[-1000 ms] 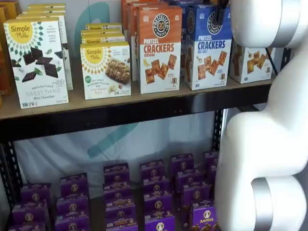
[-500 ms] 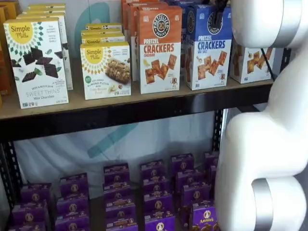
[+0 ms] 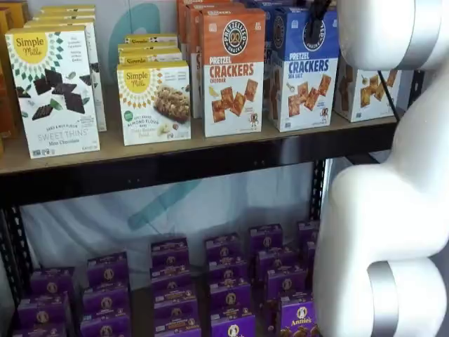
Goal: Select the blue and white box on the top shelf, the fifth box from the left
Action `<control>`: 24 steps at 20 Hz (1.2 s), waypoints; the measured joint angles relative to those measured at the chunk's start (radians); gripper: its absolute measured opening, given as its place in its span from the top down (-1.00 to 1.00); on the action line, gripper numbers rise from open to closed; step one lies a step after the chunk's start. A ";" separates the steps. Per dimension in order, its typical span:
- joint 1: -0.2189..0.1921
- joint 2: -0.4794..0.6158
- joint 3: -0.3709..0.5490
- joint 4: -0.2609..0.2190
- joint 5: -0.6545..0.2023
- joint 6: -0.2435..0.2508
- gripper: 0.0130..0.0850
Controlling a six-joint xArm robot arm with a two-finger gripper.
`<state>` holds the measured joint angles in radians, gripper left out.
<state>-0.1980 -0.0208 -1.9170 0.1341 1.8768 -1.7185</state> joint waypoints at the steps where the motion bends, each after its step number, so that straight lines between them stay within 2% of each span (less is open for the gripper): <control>1: 0.000 -0.001 0.002 0.001 -0.002 0.000 -0.56; 4: 0.001 -0.004 0.007 0.001 -0.005 0.001 -0.44; 6: 0.002 -0.005 0.009 0.001 -0.006 0.002 -0.22; 7: 0.003 -0.006 0.009 0.001 -0.006 0.002 -0.22; 8: 0.003 -0.006 0.010 0.001 -0.006 0.003 -0.11; 16: 0.007 -0.014 0.012 -0.004 0.014 0.006 -0.11; 24: 0.000 -0.077 0.049 0.008 0.048 0.007 -0.11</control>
<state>-0.1979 -0.0979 -1.8680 0.1424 1.9251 -1.7115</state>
